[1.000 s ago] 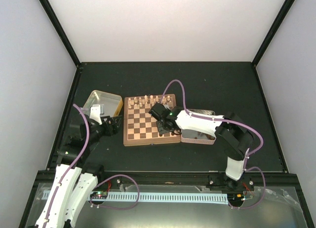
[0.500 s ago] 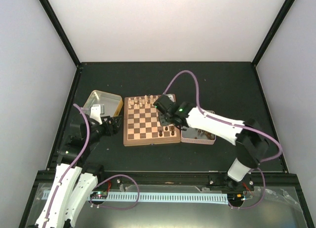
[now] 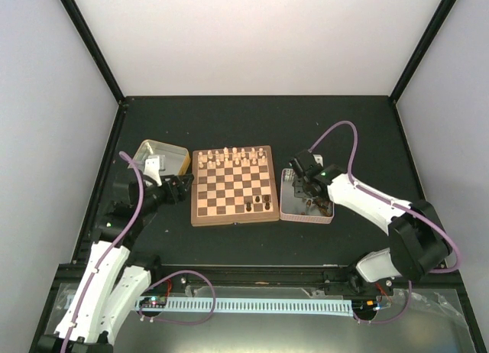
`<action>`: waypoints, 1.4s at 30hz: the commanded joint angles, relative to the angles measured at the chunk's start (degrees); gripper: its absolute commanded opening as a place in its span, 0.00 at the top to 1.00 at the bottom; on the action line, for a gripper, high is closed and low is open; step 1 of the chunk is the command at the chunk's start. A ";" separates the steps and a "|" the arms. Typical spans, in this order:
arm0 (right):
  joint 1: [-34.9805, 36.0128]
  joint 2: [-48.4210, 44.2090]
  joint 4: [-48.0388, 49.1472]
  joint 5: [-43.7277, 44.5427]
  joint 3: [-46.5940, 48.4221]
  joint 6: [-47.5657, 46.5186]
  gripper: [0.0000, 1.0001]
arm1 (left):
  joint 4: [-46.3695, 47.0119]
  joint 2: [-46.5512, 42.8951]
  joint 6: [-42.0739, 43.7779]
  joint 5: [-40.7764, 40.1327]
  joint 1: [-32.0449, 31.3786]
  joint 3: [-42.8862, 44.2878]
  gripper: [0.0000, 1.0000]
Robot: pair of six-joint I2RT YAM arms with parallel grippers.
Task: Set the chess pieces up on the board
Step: Pick up the chess piece from the storage box.
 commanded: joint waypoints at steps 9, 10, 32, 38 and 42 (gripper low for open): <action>-6.15 9.63 10.44 -3.69 1.11 -4.46 0.63 | 4.85 4.13 -2.05 2.49 -0.35 1.01 0.23; -6.53 10.56 10.72 -3.95 1.55 -4.62 0.63 | 4.94 4.23 -2.10 2.48 -0.33 1.08 0.23; -9.10 14.31 10.50 -2.57 -0.23 -3.25 0.68 | 5.18 6.21 -3.14 3.95 -0.30 1.54 0.23; -9.18 14.48 10.79 -1.25 -0.63 -2.46 0.67 | 4.98 6.13 -3.35 4.20 -0.34 1.62 0.23; -9.32 14.39 11.17 -2.25 -1.32 -1.91 0.70 | 4.86 6.10 -3.47 4.48 -0.36 1.56 0.23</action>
